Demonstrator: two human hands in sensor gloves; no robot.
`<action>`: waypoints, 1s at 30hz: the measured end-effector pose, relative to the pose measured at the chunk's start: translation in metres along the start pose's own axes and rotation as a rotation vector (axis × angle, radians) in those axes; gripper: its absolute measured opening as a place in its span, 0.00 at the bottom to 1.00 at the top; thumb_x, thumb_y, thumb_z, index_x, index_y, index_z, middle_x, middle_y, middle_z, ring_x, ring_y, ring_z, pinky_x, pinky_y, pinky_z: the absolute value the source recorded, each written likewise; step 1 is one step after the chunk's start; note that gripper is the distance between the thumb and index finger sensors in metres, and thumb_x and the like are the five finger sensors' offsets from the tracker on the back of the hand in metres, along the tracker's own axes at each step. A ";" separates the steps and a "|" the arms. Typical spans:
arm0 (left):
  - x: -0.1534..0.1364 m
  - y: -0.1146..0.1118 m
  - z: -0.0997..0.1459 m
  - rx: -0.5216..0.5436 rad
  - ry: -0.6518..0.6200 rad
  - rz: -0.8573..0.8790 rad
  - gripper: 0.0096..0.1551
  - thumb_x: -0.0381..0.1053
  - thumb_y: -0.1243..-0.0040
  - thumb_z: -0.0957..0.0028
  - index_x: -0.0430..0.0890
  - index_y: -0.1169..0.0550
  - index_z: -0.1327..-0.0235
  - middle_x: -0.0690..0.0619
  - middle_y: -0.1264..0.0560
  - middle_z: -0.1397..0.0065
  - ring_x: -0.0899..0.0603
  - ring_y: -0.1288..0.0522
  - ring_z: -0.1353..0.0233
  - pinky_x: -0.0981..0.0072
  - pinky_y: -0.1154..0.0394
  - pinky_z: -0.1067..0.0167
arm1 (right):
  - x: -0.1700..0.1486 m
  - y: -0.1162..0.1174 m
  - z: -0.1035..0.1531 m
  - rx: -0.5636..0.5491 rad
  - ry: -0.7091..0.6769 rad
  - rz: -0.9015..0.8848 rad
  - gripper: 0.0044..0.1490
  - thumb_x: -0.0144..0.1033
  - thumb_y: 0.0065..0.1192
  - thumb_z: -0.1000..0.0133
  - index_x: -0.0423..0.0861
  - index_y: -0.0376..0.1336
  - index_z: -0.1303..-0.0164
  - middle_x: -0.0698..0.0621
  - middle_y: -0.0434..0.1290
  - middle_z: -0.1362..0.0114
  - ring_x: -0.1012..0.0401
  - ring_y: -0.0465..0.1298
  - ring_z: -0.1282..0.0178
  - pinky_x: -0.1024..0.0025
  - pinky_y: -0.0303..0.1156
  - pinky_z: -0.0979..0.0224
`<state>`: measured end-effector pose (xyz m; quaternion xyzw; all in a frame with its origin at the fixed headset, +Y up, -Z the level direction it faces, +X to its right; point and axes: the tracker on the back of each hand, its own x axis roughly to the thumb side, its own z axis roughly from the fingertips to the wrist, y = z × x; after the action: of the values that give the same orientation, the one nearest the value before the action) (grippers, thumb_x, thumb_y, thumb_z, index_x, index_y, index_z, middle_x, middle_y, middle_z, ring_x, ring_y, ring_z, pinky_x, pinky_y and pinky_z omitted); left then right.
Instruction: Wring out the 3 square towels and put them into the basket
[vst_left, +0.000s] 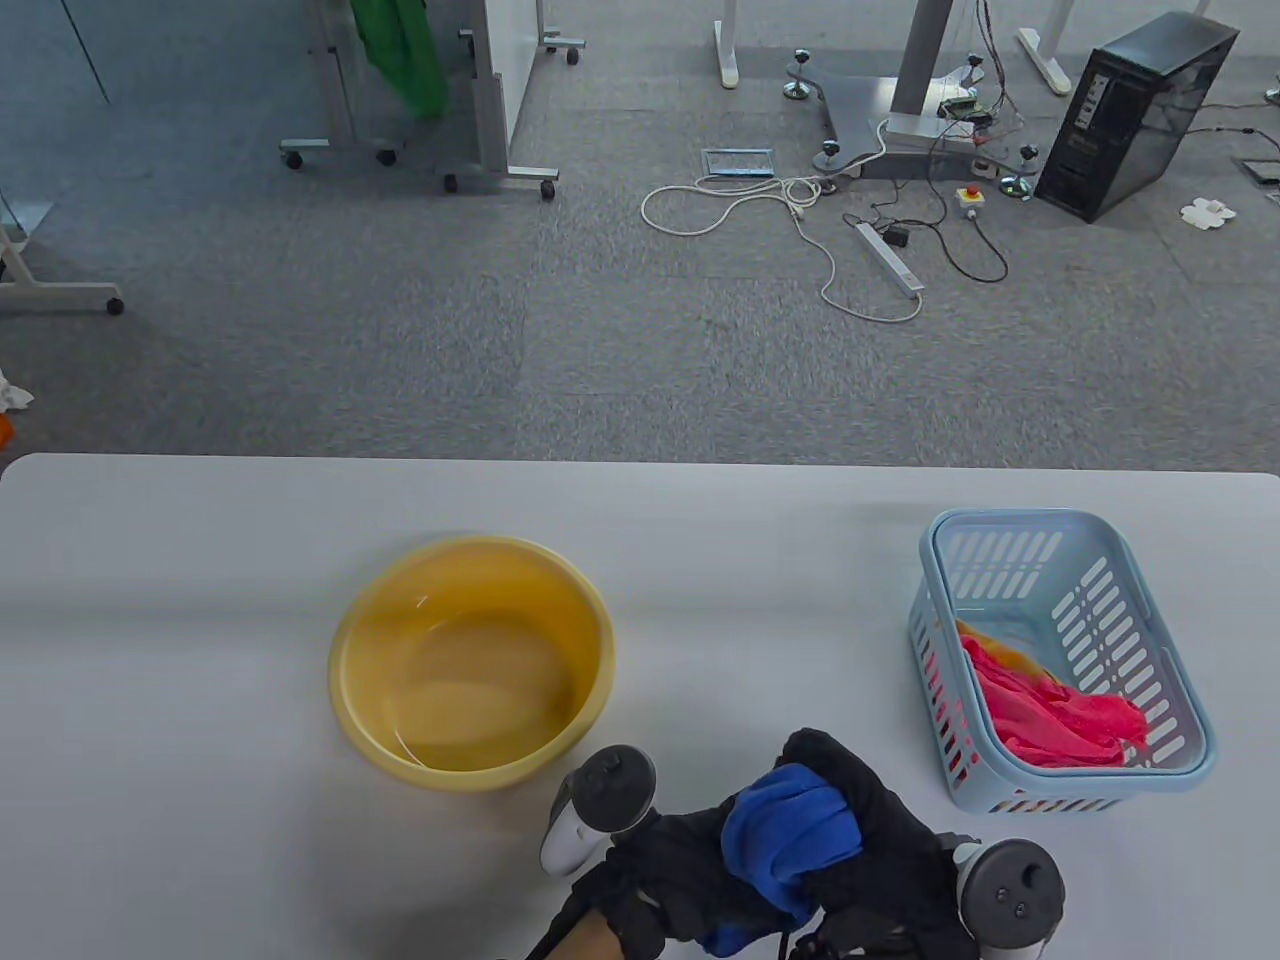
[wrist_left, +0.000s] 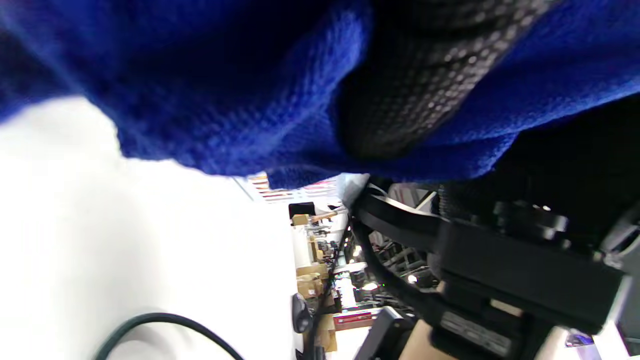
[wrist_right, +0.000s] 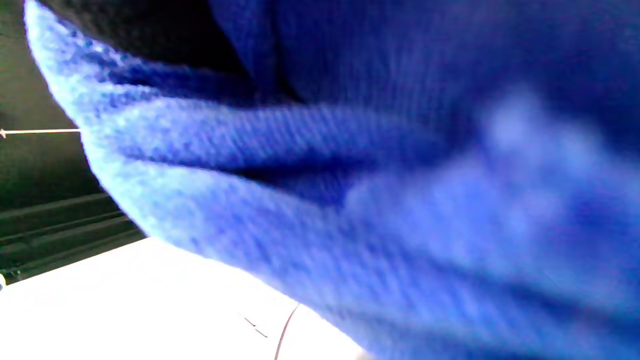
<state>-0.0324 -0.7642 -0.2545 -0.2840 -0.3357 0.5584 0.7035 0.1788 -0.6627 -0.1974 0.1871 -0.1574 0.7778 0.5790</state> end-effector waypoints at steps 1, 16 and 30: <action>-0.002 0.004 0.001 0.025 0.006 -0.038 0.56 0.51 0.18 0.51 0.59 0.41 0.15 0.50 0.21 0.43 0.37 0.24 0.34 0.22 0.45 0.30 | 0.001 -0.002 0.000 0.000 -0.003 0.012 0.36 0.38 0.75 0.42 0.46 0.61 0.25 0.44 0.76 0.34 0.47 0.81 0.41 0.32 0.61 0.23; 0.011 0.024 0.016 0.337 -0.046 -0.130 0.29 0.60 0.24 0.46 0.53 0.19 0.33 0.49 0.21 0.41 0.36 0.24 0.33 0.25 0.40 0.32 | -0.004 -0.032 0.003 -0.163 0.040 -0.007 0.35 0.38 0.80 0.44 0.48 0.64 0.29 0.46 0.76 0.33 0.47 0.81 0.36 0.34 0.62 0.22; 0.020 0.036 0.026 0.387 -0.211 0.223 0.30 0.60 0.23 0.46 0.51 0.20 0.32 0.49 0.22 0.37 0.35 0.26 0.28 0.25 0.41 0.31 | -0.014 -0.027 0.003 -0.145 0.103 -0.149 0.35 0.41 0.78 0.43 0.48 0.63 0.28 0.46 0.75 0.32 0.47 0.80 0.36 0.34 0.62 0.22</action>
<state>-0.0719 -0.7367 -0.2633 -0.1196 -0.2609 0.7130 0.6397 0.2083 -0.6684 -0.2011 0.1156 -0.1692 0.7277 0.6546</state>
